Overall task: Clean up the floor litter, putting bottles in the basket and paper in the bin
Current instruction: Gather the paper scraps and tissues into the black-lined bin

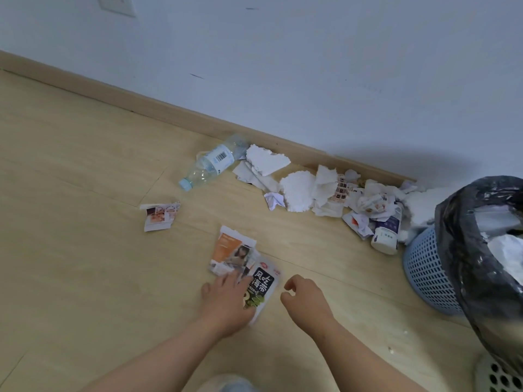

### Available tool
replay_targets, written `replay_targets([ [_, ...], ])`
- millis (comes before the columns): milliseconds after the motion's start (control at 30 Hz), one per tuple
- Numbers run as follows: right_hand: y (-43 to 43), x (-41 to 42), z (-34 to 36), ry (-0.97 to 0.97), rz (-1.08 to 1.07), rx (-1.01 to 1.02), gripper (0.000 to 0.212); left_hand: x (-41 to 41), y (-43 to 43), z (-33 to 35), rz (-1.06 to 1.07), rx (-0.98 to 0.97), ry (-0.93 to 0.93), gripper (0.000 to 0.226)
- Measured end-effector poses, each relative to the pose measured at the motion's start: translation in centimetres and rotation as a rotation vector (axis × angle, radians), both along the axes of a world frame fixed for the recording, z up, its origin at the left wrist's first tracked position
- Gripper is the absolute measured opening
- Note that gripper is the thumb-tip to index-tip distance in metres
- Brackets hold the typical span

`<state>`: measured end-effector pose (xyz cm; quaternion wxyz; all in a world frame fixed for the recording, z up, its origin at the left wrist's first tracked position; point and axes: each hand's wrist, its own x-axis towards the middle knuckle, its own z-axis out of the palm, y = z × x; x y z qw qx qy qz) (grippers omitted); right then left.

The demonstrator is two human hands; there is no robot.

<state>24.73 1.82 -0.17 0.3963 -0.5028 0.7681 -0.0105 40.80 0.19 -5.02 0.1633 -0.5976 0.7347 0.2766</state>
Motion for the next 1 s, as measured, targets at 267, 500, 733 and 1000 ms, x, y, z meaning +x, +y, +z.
replay_targets([
  [267, 2.3, -2.4, -1.0, 0.089, -0.071, 0.013, 0.051, -3.1, 0.0, 0.8, 0.004, 0.044, 0.43, 0.049],
  [500, 3.4, -3.3, -1.9, 0.182, -0.052, 0.08, 0.073, -5.1, -3.4, 0.0, 0.335, -0.029, 0.16, 0.065],
  [733, 6.0, -3.7, -3.6, 0.194, -0.041, 0.059, 0.082, -6.8, -1.9, -0.9, 0.259, 0.022, 0.063, 0.077],
  [1000, 7.0, -3.7, -4.6, 0.23, -0.044, 0.026, 0.049, -5.8, 0.0, -0.8, 0.355, 0.143, 0.206, 0.088],
])
